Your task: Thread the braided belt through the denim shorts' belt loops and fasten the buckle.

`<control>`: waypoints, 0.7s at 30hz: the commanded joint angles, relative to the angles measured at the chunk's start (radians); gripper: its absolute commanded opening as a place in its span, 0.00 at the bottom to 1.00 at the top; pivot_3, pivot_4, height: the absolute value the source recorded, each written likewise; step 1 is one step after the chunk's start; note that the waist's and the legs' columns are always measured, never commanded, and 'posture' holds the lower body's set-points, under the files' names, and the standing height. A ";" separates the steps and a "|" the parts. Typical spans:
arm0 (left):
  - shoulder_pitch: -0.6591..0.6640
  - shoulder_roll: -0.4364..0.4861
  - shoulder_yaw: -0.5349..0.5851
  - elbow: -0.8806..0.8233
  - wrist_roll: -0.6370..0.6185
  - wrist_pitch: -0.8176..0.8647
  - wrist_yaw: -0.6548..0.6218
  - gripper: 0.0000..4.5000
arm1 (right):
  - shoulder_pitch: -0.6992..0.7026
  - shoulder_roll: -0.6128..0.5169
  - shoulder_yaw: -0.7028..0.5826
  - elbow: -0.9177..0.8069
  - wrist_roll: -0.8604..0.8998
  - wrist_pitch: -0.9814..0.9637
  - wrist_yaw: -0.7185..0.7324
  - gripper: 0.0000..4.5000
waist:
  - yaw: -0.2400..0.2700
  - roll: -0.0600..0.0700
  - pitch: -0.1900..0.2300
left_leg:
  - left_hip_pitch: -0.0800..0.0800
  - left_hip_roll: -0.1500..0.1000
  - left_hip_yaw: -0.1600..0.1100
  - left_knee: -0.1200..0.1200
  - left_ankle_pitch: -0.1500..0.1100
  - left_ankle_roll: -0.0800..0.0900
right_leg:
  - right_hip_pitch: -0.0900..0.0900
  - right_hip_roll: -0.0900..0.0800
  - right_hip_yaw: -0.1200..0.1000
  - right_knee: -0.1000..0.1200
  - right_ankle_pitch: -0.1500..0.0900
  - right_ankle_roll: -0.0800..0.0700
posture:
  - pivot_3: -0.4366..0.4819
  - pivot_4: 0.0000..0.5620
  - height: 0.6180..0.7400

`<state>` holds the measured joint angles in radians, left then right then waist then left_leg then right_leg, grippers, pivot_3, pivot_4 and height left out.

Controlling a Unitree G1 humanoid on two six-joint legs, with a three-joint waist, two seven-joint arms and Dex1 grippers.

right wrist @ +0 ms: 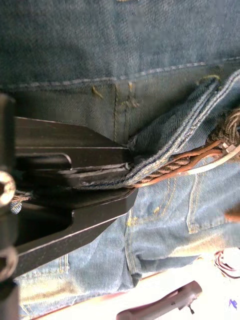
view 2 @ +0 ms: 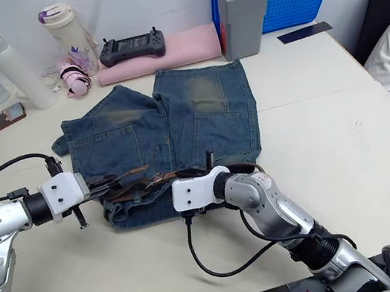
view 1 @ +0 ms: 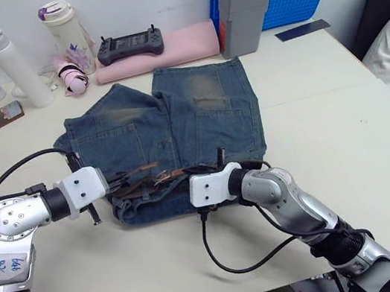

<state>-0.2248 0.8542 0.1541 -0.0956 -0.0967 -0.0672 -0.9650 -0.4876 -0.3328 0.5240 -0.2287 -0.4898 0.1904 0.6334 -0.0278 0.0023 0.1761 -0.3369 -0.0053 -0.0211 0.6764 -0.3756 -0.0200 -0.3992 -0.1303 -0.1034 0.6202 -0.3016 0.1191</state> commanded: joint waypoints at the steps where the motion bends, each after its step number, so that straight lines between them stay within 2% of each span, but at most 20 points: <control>1: -0.016 0.026 -0.012 0.030 0.004 -0.036 -0.017 0.00 | -0.013 0.018 -0.028 -0.027 0.008 -0.029 -0.028 0.01 | 0.000 0.000 0.000 | 0.000 0.000 0.000 0.000 0.000 0.000 | 0.000 0.000 0.000 0.000 0.000 0.000 | 0.48 0.27 1.00; 21: -0.080 0.050 -0.073 0.123 0.026 -0.116 -0.057 0.00 | 0.001 0.014 -0.015 -0.026 -0.036 -0.084 -0.037 0.01 | 0.000 0.000 0.000 | 0.000 0.000 0.001 0.001 -0.001 0.001 | 0.000 0.000 0.000 0.000 0.000 0.000 | 0.48 0.27 1.00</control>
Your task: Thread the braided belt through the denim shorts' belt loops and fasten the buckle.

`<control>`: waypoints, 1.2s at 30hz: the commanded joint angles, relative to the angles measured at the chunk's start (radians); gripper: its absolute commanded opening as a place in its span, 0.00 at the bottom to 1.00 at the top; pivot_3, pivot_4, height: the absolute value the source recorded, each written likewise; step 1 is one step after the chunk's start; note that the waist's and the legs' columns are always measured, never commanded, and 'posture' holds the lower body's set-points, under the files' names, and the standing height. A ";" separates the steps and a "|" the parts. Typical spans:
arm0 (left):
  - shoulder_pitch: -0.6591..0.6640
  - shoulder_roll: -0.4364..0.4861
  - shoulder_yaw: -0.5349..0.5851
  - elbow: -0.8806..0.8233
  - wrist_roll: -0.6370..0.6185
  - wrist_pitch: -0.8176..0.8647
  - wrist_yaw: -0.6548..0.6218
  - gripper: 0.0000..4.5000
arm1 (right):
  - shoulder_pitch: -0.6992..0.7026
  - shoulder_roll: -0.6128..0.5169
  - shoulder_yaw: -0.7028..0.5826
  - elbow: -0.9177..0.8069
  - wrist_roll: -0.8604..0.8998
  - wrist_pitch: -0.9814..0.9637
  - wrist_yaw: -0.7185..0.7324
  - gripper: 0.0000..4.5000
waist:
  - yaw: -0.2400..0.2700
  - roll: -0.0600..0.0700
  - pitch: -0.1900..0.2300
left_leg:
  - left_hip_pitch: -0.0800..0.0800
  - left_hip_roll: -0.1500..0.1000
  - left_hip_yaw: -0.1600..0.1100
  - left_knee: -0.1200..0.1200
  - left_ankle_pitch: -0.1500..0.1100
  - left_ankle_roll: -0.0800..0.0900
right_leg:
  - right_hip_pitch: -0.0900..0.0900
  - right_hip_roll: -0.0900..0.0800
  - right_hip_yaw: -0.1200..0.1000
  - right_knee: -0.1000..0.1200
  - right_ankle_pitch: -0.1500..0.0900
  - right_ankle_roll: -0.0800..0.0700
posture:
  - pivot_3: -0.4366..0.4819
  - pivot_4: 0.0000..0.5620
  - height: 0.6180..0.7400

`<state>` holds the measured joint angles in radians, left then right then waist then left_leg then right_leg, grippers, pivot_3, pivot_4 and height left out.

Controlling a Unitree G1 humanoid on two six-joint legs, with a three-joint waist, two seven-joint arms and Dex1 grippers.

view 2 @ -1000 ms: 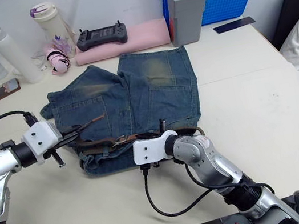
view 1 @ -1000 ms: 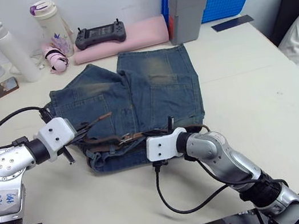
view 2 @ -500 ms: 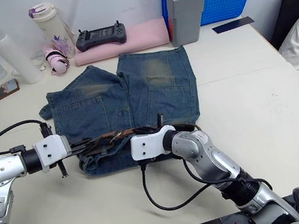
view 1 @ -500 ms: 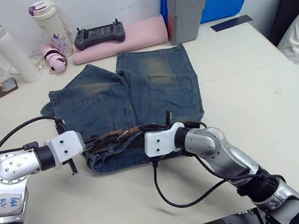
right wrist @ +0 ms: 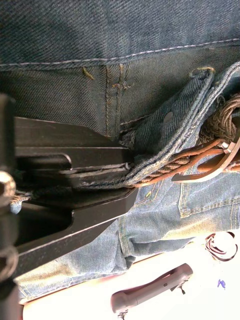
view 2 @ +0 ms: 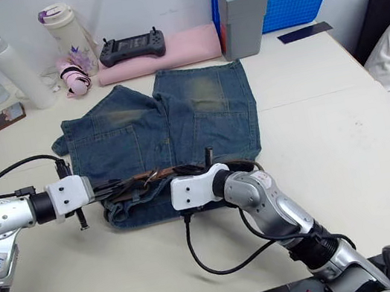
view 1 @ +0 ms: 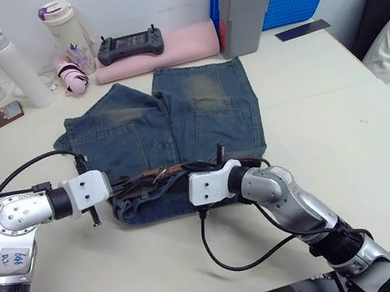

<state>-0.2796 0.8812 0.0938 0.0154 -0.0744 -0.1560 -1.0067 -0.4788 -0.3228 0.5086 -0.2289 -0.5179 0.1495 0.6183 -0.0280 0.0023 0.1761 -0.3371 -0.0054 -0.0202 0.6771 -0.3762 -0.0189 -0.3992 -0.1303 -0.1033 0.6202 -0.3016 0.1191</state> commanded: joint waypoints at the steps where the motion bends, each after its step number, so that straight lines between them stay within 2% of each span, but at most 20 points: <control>1: -0.032 0.023 -0.015 0.017 0.004 -0.031 -0.018 0.00 | -0.008 0.003 0.001 -0.025 -0.010 -0.050 -0.022 0.01 | 0.000 0.000 0.000 | 0.000 0.000 0.000 0.000 0.000 0.000 | 0.000 0.000 0.000 0.000 0.000 0.000 | 0.48 0.27 1.00; 9: -0.119 0.018 -0.077 0.075 0.015 -0.096 -0.070 0.00 | -0.007 0.011 -0.004 -0.016 -0.016 -0.074 -0.026 0.01 | -0.001 0.000 0.000 | 0.000 0.000 0.000 0.001 0.000 0.000 | 0.000 0.000 0.000 0.000 0.000 0.000 | 0.48 0.27 1.00; 16: -0.165 -0.015 -0.124 0.113 0.043 -0.119 -0.056 0.00 | -0.004 0.012 -0.005 -0.016 -0.017 -0.077 -0.026 0.01 | 0.000 0.000 0.000 | 0.000 0.000 0.001 0.002 -0.001 0.001 | 0.000 0.000 0.000 0.001 0.000 0.000 | 0.48 0.27 1.00; 26: -0.227 -0.186 -0.204 0.119 0.090 -0.036 0.044 0.00 | -0.002 -0.006 -0.002 -0.014 -0.012 -0.081 0.005 0.01 | 0.003 0.000 0.000 | -0.001 -0.001 0.001 0.005 -0.001 0.002 | 0.000 -0.001 0.000 0.002 0.000 0.000 | 0.48 0.27 1.00; 32: -0.238 -0.265 -0.244 0.131 0.097 0.002 0.055 0.00 | 0.017 -0.040 -0.006 -0.037 0.006 -0.042 0.074 0.01 | 0.004 -0.001 0.000 | -0.001 -0.001 0.001 0.005 -0.001 0.002 | 0.000 -0.001 0.000 0.002 0.000 0.000 | 0.48 0.27 1.00; 36: -0.224 -0.294 -0.262 0.144 0.099 0.008 0.055 0.00 | 0.048 -0.056 -0.045 -0.088 0.072 0.060 0.169 0.37 | 0.014 -0.001 0.000 | -0.001 -0.001 0.000 0.005 -0.001 0.002 | 0.001 -0.001 0.000 0.002 0.000 0.001 | 0.48 0.27 1.00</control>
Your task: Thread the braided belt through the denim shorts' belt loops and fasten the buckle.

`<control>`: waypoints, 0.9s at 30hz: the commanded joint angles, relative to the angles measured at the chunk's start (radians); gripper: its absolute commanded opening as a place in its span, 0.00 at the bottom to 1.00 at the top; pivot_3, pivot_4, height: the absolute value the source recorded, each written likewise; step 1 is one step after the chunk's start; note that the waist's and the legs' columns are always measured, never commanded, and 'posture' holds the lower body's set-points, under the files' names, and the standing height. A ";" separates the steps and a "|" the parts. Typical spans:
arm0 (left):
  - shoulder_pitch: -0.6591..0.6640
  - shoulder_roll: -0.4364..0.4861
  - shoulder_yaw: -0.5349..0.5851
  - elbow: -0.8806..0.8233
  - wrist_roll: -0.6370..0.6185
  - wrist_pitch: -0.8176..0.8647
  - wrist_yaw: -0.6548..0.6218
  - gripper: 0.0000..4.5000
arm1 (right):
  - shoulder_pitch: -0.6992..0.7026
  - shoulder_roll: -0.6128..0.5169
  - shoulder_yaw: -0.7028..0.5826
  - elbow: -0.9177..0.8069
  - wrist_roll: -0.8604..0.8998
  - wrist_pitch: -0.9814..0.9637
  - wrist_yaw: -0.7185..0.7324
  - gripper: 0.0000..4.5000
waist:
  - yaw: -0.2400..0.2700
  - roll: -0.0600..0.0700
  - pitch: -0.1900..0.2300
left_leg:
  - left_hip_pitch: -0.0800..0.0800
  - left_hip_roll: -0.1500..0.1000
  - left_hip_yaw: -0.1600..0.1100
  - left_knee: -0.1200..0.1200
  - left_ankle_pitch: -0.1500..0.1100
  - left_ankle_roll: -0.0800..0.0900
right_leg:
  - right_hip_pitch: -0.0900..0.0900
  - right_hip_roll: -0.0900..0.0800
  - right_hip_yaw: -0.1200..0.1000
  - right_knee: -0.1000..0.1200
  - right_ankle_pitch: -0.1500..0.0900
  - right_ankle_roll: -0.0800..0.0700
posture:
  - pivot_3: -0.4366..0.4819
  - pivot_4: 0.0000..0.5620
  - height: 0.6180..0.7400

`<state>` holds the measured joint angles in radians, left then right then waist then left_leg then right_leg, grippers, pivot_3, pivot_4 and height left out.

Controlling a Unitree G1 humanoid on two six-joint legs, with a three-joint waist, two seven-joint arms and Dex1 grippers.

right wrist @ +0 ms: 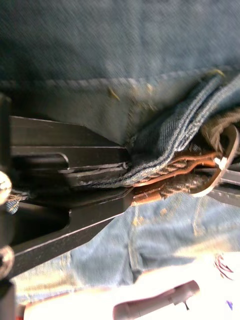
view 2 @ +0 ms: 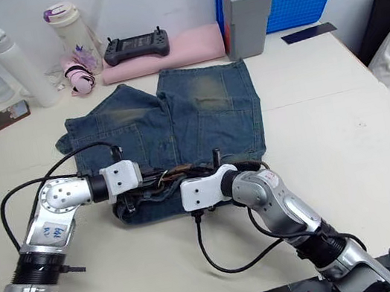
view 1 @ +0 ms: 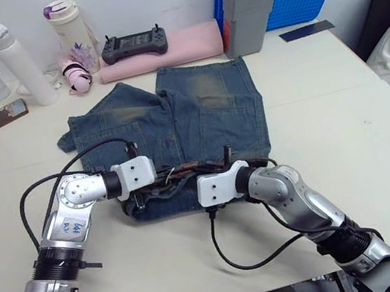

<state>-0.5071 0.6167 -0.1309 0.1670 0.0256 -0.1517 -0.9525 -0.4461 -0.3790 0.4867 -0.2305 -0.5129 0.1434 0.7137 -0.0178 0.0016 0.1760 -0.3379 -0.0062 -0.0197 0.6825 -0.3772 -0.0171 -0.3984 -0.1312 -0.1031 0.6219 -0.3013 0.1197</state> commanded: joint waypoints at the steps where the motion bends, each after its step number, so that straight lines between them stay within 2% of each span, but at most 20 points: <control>1: 0.005 -0.036 -0.040 -0.007 0.001 0.007 0.004 0.00 | 0.022 -0.009 -0.038 -0.107 0.092 0.098 0.103 0.45 | 0.008 0.000 0.000 | 0.000 0.000 0.000 0.000 0.000 0.000 | 0.000 0.000 0.000 0.000 0.000 0.000 | 0.48 0.27 1.00; 5: 0.010 -0.054 -0.045 0.001 0.010 0.009 0.020 0.00 | 0.007 -0.048 -0.143 -0.207 0.246 0.240 0.227 0.89 | 0.021 0.000 0.000 | 0.000 0.000 0.000 0.001 0.000 0.001 | 0.001 0.000 0.000 -0.001 0.001 0.001 | 0.48 0.27 1.00; 6: 0.011 -0.056 -0.045 0.002 0.011 0.010 0.023 0.00 | -0.003 -0.058 -0.167 -0.226 0.283 0.270 0.248 0.98 | 0.022 0.000 0.000 | 0.000 -0.001 0.000 0.002 -0.001 0.001 | 0.002 -0.001 0.000 -0.001 0.001 0.002 | 0.48 0.27 1.00; 9: 0.013 -0.058 -0.043 0.002 0.011 0.013 0.030 0.00 | -0.050 -0.064 -0.246 -0.251 0.397 0.354 0.282 0.98 | 0.021 0.000 0.000 | 0.000 -0.001 -0.001 0.002 -0.001 0.002 | 0.003 -0.001 0.000 -0.002 0.001 0.002 | 0.48 0.27 1.00; 13: 0.020 -0.060 -0.046 -0.004 0.011 0.015 0.037 0.00 | -0.127 -0.017 -0.325 -0.220 0.511 0.422 0.245 0.98 | 0.020 0.000 0.000 | 0.001 -0.001 -0.001 0.002 -0.001 0.002 | 0.003 0.000 0.000 -0.002 0.001 0.002 | 0.48 0.27 1.00; 18: 0.022 -0.066 -0.046 -0.015 0.010 0.023 0.045 0.00 | -0.144 -0.056 -0.216 -0.116 0.381 0.287 0.148 0.98 | 0.022 0.000 0.000 | 0.001 -0.002 -0.001 0.002 -0.001 0.002 | 0.004 -0.002 0.000 -0.002 0.001 0.002 | 0.48 0.27 1.00; 27: 0.027 -0.061 -0.046 -0.026 0.008 0.029 0.051 0.00 | -0.140 -0.103 -0.162 -0.006 0.293 0.137 0.071 0.98 | 0.021 0.000 0.000 | 0.001 -0.002 0.000 0.002 -0.001 0.003 | 0.003 -0.002 0.000 -0.003 0.002 0.003 | 0.48 0.27 1.00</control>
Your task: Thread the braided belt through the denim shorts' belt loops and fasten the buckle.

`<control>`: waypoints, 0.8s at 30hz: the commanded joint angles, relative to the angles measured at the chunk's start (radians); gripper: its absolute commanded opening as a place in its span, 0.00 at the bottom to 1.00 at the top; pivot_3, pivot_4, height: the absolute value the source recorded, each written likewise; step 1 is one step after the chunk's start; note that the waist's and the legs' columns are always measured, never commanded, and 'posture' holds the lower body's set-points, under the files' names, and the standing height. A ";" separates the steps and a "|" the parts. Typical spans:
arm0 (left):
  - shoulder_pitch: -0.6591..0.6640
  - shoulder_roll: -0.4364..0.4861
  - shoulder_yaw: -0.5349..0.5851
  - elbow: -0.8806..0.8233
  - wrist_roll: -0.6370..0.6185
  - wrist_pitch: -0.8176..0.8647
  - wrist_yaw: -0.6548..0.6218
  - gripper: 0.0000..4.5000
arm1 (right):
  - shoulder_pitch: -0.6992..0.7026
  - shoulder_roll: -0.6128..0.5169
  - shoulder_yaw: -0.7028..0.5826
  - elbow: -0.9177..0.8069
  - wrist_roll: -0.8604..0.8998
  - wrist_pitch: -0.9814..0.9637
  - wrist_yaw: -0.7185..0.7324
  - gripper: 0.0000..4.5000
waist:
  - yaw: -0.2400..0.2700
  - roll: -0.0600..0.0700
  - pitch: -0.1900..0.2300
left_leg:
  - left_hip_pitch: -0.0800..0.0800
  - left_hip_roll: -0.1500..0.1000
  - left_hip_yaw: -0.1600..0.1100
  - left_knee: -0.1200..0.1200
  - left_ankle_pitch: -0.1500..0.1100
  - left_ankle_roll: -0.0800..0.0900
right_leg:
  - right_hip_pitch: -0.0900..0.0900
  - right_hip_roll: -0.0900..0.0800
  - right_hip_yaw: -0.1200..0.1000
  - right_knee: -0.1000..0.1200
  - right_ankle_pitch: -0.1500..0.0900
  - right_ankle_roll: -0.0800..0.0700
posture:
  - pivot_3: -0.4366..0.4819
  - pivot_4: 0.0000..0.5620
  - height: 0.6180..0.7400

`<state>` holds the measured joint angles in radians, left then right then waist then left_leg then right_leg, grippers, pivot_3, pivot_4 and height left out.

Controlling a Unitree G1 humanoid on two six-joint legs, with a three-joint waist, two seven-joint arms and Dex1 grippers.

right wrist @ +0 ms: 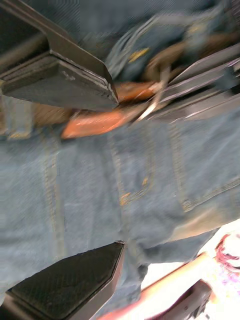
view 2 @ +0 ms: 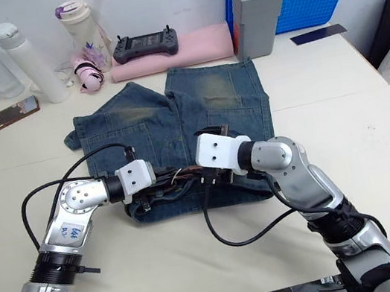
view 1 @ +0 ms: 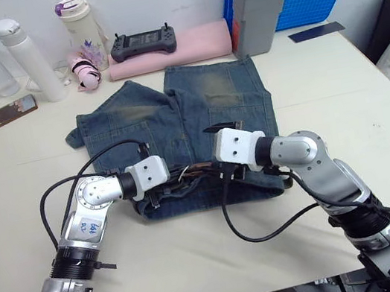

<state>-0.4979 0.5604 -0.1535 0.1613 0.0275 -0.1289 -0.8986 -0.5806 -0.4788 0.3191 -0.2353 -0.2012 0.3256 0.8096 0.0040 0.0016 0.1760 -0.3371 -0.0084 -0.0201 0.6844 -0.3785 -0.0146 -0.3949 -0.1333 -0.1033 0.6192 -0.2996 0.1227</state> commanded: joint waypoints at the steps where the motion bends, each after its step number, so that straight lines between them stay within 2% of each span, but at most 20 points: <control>1: 0.018 -0.005 -0.024 -0.021 0.007 0.007 -0.002 0.00 | -0.007 -0.004 0.007 0.007 -0.023 -0.053 -0.029 0.98 | -0.001 0.000 0.000 | 0.000 0.000 0.000 0.000 0.000 0.000 | 0.000 0.000 0.000 0.000 0.000 0.000 | 0.48 0.27 1.00; 10: 0.015 -0.004 -0.026 -0.025 0.007 0.009 0.001 0.00 | 0.000 -0.020 0.050 0.045 -0.076 -0.127 -0.038 0.98 | -0.001 0.000 0.000 | 0.000 0.000 0.000 0.000 0.000 0.000 | 0.000 0.000 0.000 0.000 0.000 0.000 | 0.48 0.27 1.00; 16: 0.017 0.000 -0.025 -0.025 0.006 0.008 -0.002 0.00 | -0.005 -0.037 -0.009 0.081 -0.060 -0.119 -0.055 0.98 | -0.001 0.000 0.000 | 0.000 0.000 0.000 0.000 0.000 0.000 | 0.000 0.000 0.000 -0.001 0.000 0.000 | 0.48 0.27 1.00; 24: 0.008 -0.002 -0.025 -0.019 0.005 0.008 -0.003 0.00 | 0.016 -0.049 0.009 0.067 -0.062 -0.131 -0.048 0.98 | -0.001 0.000 0.000 | 0.000 0.000 0.000 0.000 0.000 0.000 | 0.000 0.000 0.000 -0.001 0.000 0.000 | 0.48 0.27 1.00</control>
<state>-0.4977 0.5619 -0.1571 0.1575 0.0274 -0.1246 -0.8952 -0.5666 -0.5245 0.3398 -0.1337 -0.2669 0.2154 0.7628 0.0026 0.0016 0.1760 -0.3372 -0.0080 -0.0201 0.6842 -0.3785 -0.0146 -0.3947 -0.1330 -0.1034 0.6184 -0.2996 0.1227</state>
